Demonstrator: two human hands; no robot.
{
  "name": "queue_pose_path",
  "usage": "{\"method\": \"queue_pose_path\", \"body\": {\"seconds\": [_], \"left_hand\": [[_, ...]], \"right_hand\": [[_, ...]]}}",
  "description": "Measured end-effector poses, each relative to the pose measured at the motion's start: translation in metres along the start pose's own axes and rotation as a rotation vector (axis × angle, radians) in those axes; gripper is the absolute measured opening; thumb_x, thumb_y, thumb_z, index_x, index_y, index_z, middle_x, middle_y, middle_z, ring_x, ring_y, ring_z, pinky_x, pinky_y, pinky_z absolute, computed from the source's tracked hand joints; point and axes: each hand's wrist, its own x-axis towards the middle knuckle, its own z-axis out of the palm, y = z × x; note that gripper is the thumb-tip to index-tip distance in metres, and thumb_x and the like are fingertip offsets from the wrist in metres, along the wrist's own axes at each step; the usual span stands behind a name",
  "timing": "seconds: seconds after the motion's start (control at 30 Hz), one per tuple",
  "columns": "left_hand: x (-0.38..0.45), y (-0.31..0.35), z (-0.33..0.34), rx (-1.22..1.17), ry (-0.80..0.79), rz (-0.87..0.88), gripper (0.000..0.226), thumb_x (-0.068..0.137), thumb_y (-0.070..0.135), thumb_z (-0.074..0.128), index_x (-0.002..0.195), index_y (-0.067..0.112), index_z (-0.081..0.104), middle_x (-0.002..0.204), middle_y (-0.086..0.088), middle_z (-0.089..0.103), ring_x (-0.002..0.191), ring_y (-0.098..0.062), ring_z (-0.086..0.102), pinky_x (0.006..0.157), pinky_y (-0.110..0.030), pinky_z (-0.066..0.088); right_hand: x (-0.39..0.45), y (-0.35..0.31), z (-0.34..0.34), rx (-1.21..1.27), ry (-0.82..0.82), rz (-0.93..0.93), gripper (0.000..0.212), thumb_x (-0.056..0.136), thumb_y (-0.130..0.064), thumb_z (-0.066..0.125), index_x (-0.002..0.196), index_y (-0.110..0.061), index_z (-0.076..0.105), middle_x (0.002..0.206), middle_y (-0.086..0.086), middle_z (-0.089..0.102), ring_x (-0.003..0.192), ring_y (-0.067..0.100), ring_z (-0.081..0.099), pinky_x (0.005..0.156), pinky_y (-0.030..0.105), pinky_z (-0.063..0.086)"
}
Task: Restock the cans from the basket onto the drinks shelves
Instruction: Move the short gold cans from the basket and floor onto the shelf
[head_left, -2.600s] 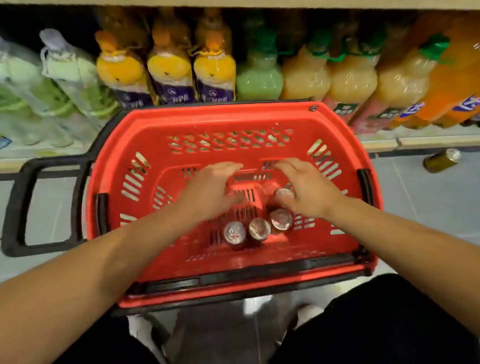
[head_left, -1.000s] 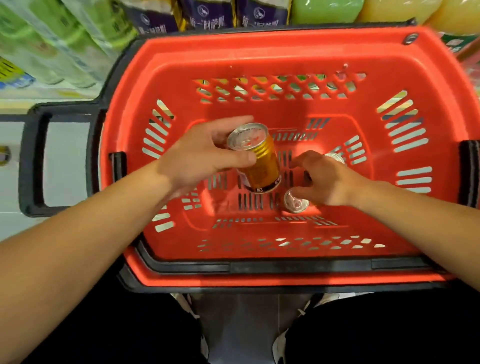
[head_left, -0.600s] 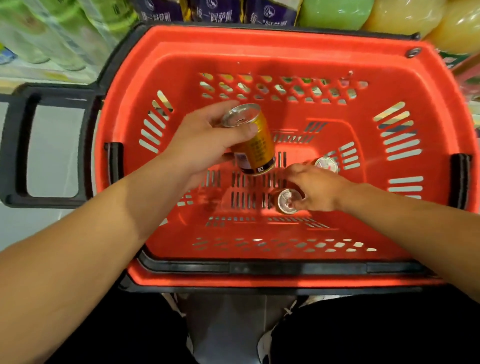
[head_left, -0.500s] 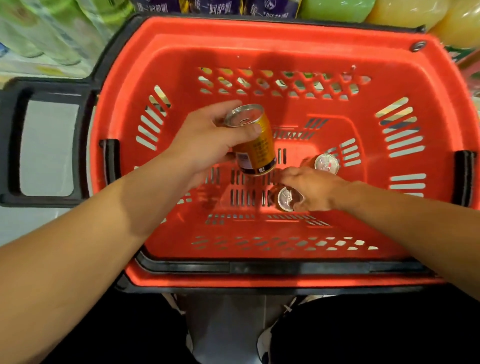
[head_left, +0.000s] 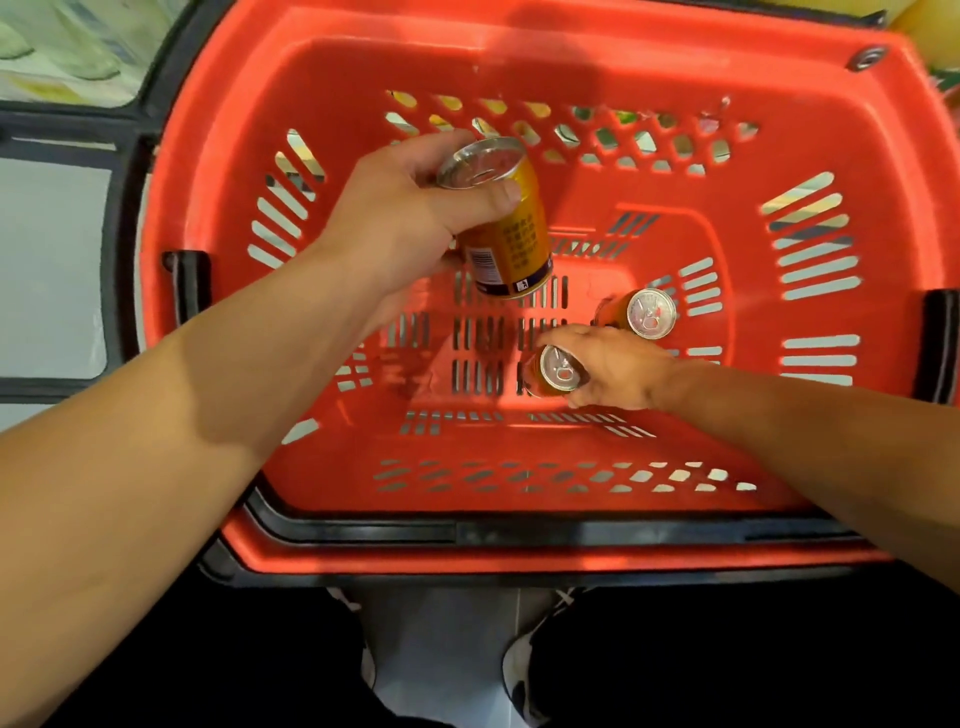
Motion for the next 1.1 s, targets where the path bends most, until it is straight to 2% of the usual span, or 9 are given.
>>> {"method": "queue_pose_path", "body": {"seconds": [0.2, 0.37, 0.5, 0.57, 0.7, 0.8, 0.9, 1.0, 1.1], "left_hand": [[-0.004, 0.006, -0.011, -0.017, 0.032, 0.036, 0.061, 0.074, 0.016, 0.082, 0.13, 0.02, 0.06, 0.115, 0.005, 0.068, 0.104, -0.012, 0.067, 0.089, -0.046, 0.055], [-0.029, 0.049, -0.027, -0.068, 0.037, 0.039, 0.057, 0.078, 0.012, 0.078, 0.131, 0.021, 0.058, 0.107, 0.011, 0.069, 0.1, -0.01, 0.068, 0.087, -0.044, 0.057], [-0.074, 0.103, -0.045, -0.102, 0.084, 0.033, 0.06, 0.08, 0.009, 0.076, 0.136, 0.016, 0.054, 0.106, 0.007, 0.068, 0.099, -0.012, 0.069, 0.083, -0.041, 0.058], [-0.103, 0.134, -0.055, -0.107, 0.1, 0.016, 0.065, 0.075, 0.013, 0.078, 0.136, 0.015, 0.055, 0.112, 0.002, 0.069, 0.102, -0.016, 0.068, 0.082, -0.042, 0.058], [-0.169, 0.205, -0.068, -0.105, 0.119, -0.01, 0.061, 0.081, 0.008, 0.076, 0.137, 0.016, 0.053, 0.119, -0.002, 0.067, 0.108, -0.017, 0.066, 0.083, -0.037, 0.057], [-0.222, 0.262, -0.076, -0.116, 0.118, -0.011, 0.057, 0.082, 0.005, 0.074, 0.135, 0.017, 0.055, 0.114, 0.002, 0.067, 0.103, -0.013, 0.067, 0.075, -0.03, 0.058], [-0.272, 0.317, -0.091, -0.124, 0.1, -0.006, 0.061, 0.082, 0.006, 0.074, 0.137, 0.02, 0.052, 0.119, 0.003, 0.066, 0.107, -0.014, 0.065, 0.08, -0.031, 0.058], [-0.319, 0.364, -0.111, -0.111, 0.096, 0.01, 0.064, 0.082, 0.009, 0.076, 0.14, 0.02, 0.051, 0.128, 0.001, 0.062, 0.112, -0.015, 0.062, 0.088, -0.037, 0.056], [-0.364, 0.402, -0.134, -0.103, 0.097, 0.045, 0.064, 0.08, 0.008, 0.077, 0.139, 0.017, 0.052, 0.126, -0.002, 0.063, 0.11, -0.018, 0.065, 0.08, -0.035, 0.059]], "right_hand": [[-0.009, -0.019, -0.03, 0.381, 0.267, 0.134, 0.071, 0.07, -0.027, 0.084, 0.13, -0.025, 0.046, 0.11, -0.006, 0.059, 0.102, 0.017, 0.059, 0.085, 0.025, 0.044], [-0.053, -0.046, -0.09, 0.734, 0.504, 0.174, 0.058, 0.068, -0.023, 0.086, 0.12, -0.028, 0.06, 0.106, -0.014, 0.065, 0.098, 0.006, 0.063, 0.088, 0.02, 0.049], [-0.109, -0.087, -0.148, 0.948, 0.598, 0.204, 0.055, 0.076, -0.014, 0.081, 0.126, -0.02, 0.06, 0.103, -0.012, 0.068, 0.084, 0.003, 0.061, 0.074, 0.017, 0.049], [-0.14, -0.115, -0.183, 0.969, 0.611, 0.215, 0.048, 0.078, -0.012, 0.079, 0.121, -0.019, 0.06, 0.103, -0.006, 0.066, 0.08, 0.0, 0.059, 0.072, 0.016, 0.048], [-0.207, -0.181, -0.256, 0.955, 0.617, 0.22, 0.065, 0.07, -0.035, 0.078, 0.127, -0.011, 0.059, 0.111, 0.0, 0.068, 0.097, 0.005, 0.062, 0.095, 0.029, 0.05], [-0.256, -0.232, -0.307, 0.919, 0.62, 0.237, 0.062, 0.07, -0.032, 0.08, 0.126, -0.015, 0.06, 0.109, -0.003, 0.07, 0.095, 0.004, 0.065, 0.09, 0.025, 0.051], [-0.303, -0.282, -0.353, 0.904, 0.64, 0.249, 0.066, 0.065, -0.04, 0.08, 0.124, -0.021, 0.06, 0.107, -0.009, 0.07, 0.096, 0.004, 0.066, 0.089, 0.024, 0.051], [-0.348, -0.328, -0.393, 0.859, 0.669, 0.271, 0.075, 0.057, -0.051, 0.08, 0.121, -0.018, 0.061, 0.103, -0.006, 0.071, 0.094, 0.008, 0.067, 0.089, 0.033, 0.054], [-0.392, -0.374, -0.425, 0.861, 0.727, 0.255, 0.06, 0.063, -0.047, 0.081, 0.113, -0.019, 0.065, 0.102, 0.0, 0.072, 0.093, 0.015, 0.069, 0.086, 0.04, 0.056]]}}
